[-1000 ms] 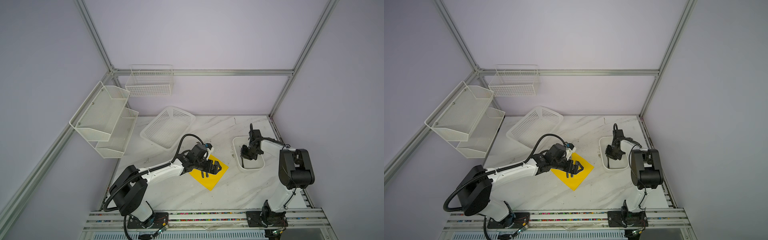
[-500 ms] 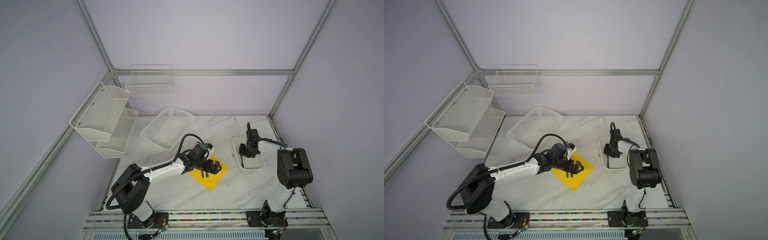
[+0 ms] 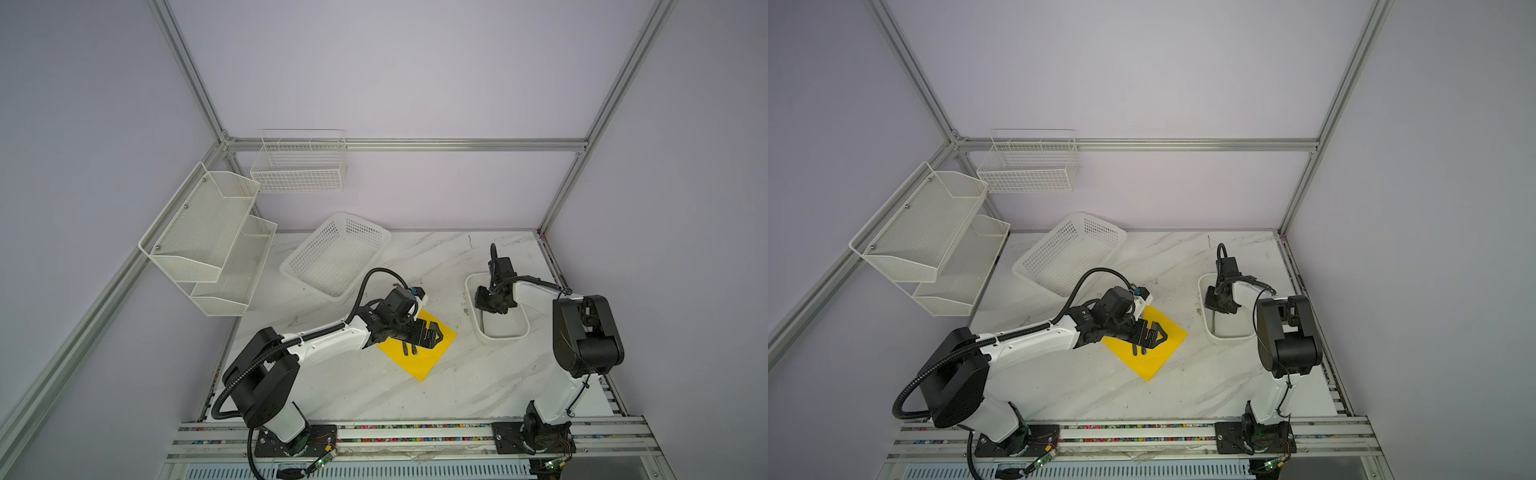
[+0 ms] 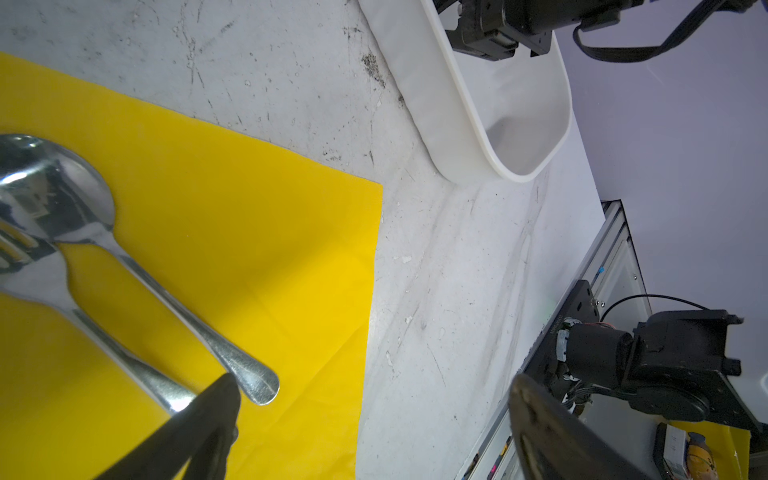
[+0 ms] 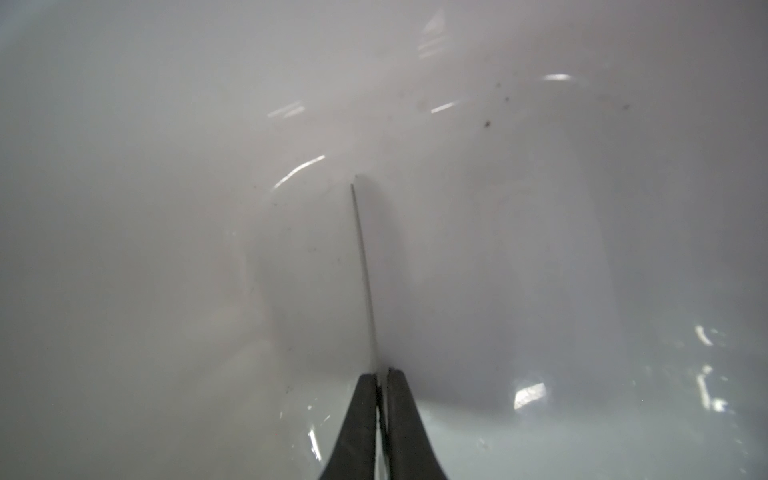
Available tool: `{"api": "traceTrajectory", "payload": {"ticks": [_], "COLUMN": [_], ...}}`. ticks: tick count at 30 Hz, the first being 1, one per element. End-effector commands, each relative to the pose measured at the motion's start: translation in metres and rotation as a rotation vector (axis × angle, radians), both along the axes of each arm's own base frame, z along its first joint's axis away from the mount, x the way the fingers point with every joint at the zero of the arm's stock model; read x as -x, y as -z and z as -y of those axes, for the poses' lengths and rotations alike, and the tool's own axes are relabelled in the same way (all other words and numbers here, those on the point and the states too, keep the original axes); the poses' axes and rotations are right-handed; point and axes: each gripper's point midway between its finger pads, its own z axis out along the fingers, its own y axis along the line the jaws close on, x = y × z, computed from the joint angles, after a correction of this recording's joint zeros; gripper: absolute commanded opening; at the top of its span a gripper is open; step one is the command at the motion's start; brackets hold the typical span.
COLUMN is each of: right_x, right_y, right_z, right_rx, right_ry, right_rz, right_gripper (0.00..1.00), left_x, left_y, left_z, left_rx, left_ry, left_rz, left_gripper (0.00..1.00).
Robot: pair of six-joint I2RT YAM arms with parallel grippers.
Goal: Place the utensils on the paper napkin and roll it up
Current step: 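Lift the knife upright out of the white tray with the right gripper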
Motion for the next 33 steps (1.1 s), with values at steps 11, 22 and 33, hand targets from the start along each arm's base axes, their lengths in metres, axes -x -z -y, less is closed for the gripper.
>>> {"api": "traceTrajectory", "payload": {"ticks": [11,22,33], "right_x": [0.062,0.074,0.083], "right_y": [0.041,0.037,0.039], "right_z": [0.003,0.000,0.003], "right_rx": [0.076,0.080,0.106], "right_ry": [-0.030,-0.033,-0.036], "right_rz": [-0.258,-0.279,-0.294], "right_gripper": [0.11,0.13,0.11], "left_x": [-0.013,-0.011,-0.011], "left_y": [-0.051,-0.051,-0.054], "left_z": [0.012,0.010,0.007], "left_rx": [0.081,0.080,0.080], "left_ry": [0.005,0.001,-0.007], "left_rz": [0.109,0.110,0.116], "left_gripper": [1.00,1.00,1.00]}}
